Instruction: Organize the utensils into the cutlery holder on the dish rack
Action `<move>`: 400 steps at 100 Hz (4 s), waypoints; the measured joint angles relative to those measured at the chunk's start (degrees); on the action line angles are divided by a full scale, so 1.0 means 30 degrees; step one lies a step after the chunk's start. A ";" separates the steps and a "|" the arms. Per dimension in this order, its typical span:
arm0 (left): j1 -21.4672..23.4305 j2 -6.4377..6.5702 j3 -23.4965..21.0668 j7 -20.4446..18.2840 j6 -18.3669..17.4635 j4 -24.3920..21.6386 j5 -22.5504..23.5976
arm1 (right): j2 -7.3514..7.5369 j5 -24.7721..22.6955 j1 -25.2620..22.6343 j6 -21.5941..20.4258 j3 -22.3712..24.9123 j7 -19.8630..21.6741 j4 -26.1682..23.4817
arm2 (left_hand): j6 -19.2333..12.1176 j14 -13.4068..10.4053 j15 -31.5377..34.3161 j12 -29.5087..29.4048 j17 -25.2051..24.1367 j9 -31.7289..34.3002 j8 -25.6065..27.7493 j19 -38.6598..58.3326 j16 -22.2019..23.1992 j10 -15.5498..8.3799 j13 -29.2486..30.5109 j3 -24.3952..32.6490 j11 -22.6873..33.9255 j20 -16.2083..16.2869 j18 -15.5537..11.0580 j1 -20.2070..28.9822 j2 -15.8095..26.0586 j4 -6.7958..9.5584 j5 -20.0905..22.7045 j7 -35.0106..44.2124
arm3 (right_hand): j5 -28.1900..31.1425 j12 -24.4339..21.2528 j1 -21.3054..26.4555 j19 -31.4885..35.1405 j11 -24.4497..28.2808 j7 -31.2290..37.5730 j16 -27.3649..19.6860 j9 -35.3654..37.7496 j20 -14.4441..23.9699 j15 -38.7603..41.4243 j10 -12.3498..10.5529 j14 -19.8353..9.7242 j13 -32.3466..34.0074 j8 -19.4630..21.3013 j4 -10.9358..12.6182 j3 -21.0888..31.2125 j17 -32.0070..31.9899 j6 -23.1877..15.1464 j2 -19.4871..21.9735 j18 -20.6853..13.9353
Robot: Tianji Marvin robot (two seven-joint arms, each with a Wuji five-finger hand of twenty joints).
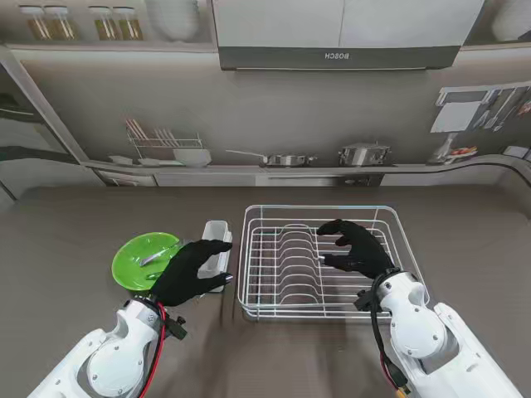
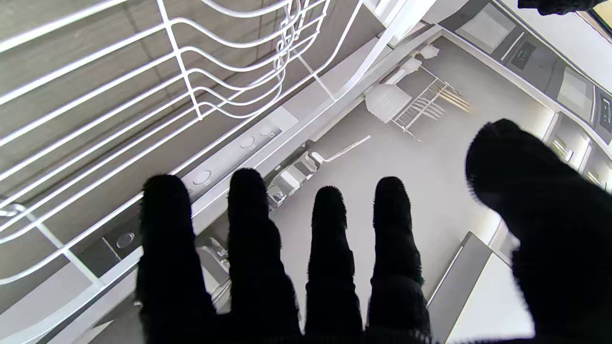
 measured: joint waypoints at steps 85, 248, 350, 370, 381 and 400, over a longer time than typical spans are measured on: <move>-0.0897 0.0336 -0.1478 -0.1428 0.1126 -0.0855 0.3616 | 0.0011 0.0270 0.0077 -0.0104 -0.0171 0.0126 0.0085 | 0.0037 0.0011 0.1474 0.0889 0.1212 0.1513 0.0207 0.0250 0.1528 0.0214 0.1557 0.0840 0.0575 0.1800 -0.0003 -0.0058 0.0000 -0.0023 0.1268 0.0480 | 0.0000 -0.0002 0.0000 -0.0013 -0.0002 0.0000 0.0000 0.0000 0.0012 0.0000 0.0003 -0.0025 0.0000 -0.0001 0.0000 0.0000 -0.0023 0.0001 0.0003 -0.0085; -1.0042 0.1869 0.4855 -0.3763 0.1192 0.6763 0.9144 | -0.0070 0.1218 0.0535 -0.0194 -0.0383 0.0156 0.0791 | 0.0092 -0.0859 0.2639 0.4099 -0.1271 0.0439 0.1870 0.3210 0.2918 0.0469 -0.0014 0.6916 0.1500 0.2291 -0.1343 -0.1316 -0.2075 -0.0125 0.3859 0.2432 | 0.0000 -0.0003 0.0000 -0.0018 -0.0002 0.0000 0.0000 0.0000 0.0203 0.0000 0.0004 -0.0195 0.0000 -0.0004 0.0000 -0.0002 -0.0232 0.0002 0.0241 -0.0179; -1.3344 0.1695 0.9366 -0.0826 0.0831 1.0767 0.8559 | -0.0161 0.1761 0.0641 -0.0089 -0.0381 0.0133 0.0970 | -0.1448 -0.1221 0.4569 0.7083 -0.1252 0.2802 0.2122 0.8524 0.3596 -0.1014 0.1675 0.5687 0.3957 0.0629 -0.1518 0.1296 -0.4296 -0.1762 0.6957 0.8512 | 0.0000 -0.0003 0.0000 -0.0026 -0.0002 0.0000 0.0000 0.0000 0.0219 0.0000 0.0020 -0.0227 0.0000 -0.0007 0.0000 -0.0016 -0.0245 0.0022 0.0681 -0.0220; -1.3820 0.1512 1.0215 0.0393 0.0921 1.1597 0.8480 | -0.0178 0.1838 0.0659 -0.0021 -0.0377 0.0124 0.1002 | -0.2627 -0.1209 0.4735 1.0139 -0.0979 0.4277 0.1251 1.0254 0.3816 -0.1826 0.2178 0.5671 0.5150 0.0313 -0.1563 0.1447 -0.4464 -0.1783 0.8134 1.1090 | 0.0000 -0.0003 0.0000 -0.0026 -0.0002 0.0000 0.0000 0.0000 0.0220 0.0000 0.0027 -0.0230 0.0000 -0.0009 0.0000 -0.0016 -0.0262 0.0048 0.0783 -0.0248; -1.4020 0.1440 1.0505 0.0578 0.0961 1.1823 0.8362 | -0.0186 0.1882 0.0664 0.0024 -0.0373 0.0117 0.1005 | -0.2675 -0.1199 0.4765 1.2209 -0.0745 0.5066 0.1144 1.0716 0.3849 -0.2009 0.2258 0.5671 0.5153 0.0232 -0.1587 0.1447 -0.4472 -0.1791 0.8168 1.1737 | 0.0000 -0.0003 0.0000 -0.0026 -0.0002 0.0000 0.0000 0.0000 0.0221 0.0000 0.0031 -0.0230 0.0000 -0.0009 0.0000 -0.0015 -0.0269 0.0076 0.1055 -0.0404; -1.4031 0.1346 1.0456 0.0570 0.0964 1.1901 0.8174 | -0.0201 0.1959 0.0671 0.0062 -0.0371 0.0099 0.1015 | -0.2685 -0.1161 0.4775 1.4246 -0.0558 0.5546 0.1628 1.1176 0.4108 -0.2135 0.2571 0.5674 0.5146 0.0047 -0.1637 0.1431 -0.4523 -0.2206 0.8179 1.2252 | 0.0000 -0.0003 0.0000 -0.0027 -0.0002 0.0000 0.0000 0.0012 0.0222 0.0000 0.0041 -0.0230 0.0000 -0.0009 0.0000 -0.0016 -0.0273 0.0095 0.1196 -0.0406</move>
